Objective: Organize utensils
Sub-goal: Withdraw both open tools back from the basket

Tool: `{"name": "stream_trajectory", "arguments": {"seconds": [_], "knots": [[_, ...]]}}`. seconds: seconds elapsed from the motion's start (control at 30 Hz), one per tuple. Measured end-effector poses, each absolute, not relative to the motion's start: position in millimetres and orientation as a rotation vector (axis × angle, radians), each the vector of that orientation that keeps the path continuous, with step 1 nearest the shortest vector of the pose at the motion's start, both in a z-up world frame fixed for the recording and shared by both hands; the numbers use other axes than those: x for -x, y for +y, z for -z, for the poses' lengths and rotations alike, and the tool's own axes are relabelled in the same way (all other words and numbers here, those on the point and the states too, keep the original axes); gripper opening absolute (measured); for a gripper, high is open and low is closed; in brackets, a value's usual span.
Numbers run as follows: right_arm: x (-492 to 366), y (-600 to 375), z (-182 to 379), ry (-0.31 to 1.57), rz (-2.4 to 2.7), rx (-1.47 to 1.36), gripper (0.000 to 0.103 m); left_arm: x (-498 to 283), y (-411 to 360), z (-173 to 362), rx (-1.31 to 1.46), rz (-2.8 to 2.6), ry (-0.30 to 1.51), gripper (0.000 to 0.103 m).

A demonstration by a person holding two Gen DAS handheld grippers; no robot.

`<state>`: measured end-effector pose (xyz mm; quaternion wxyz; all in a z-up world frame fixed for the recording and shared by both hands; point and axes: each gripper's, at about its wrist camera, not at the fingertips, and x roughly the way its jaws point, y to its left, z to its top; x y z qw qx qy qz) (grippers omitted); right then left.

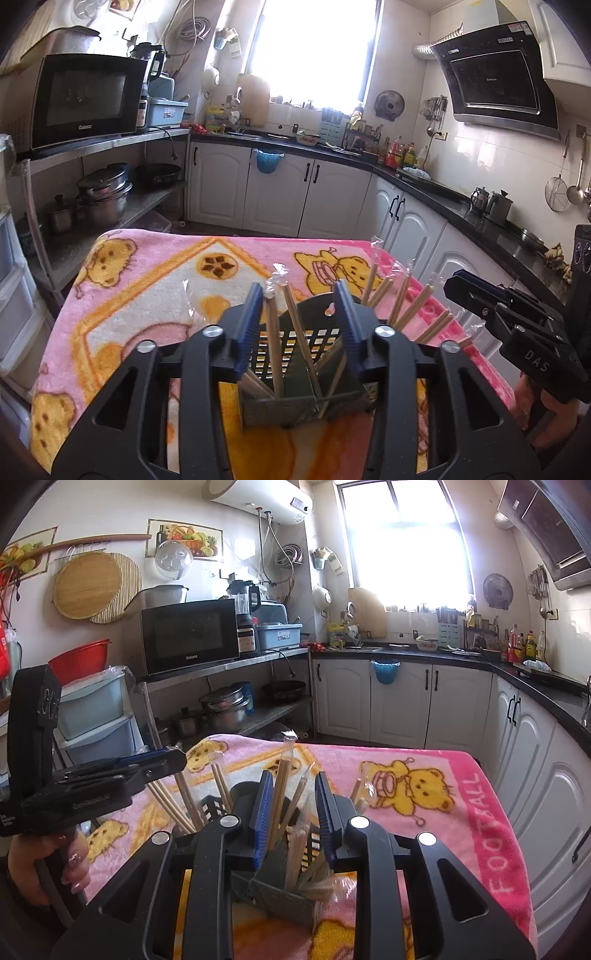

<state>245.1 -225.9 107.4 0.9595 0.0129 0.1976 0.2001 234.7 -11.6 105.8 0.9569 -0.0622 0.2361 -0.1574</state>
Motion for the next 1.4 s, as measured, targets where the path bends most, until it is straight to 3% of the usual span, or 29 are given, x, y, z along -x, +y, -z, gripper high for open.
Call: {"name": "stream_trajectory", "arguments": {"seconds": [0.4,0.53,0.83,1.4], "knots": [[-222.4,-229.4,-110.3,0.405,-0.407,-0.008,0.039,-206.8,-3.9,-116.2,0.126,0.318,0.466,0.074],[-214.3,-230.7,-111.8,0.402,-0.406,-0.008,0.043,-197.6,-1.1,-120.1,0.126,0.31,0.461,0.091],[-190.4,-230.4,-112.2,0.397,-0.417,0.006,0.052,-174.4,7.6,-118.9,0.173,0.322,0.479,0.092],[-154.2,-233.9,-72.1,0.415,-0.378,0.022,0.084,-147.7,0.7,-64.6,0.152,0.276,0.568,0.092]]}}
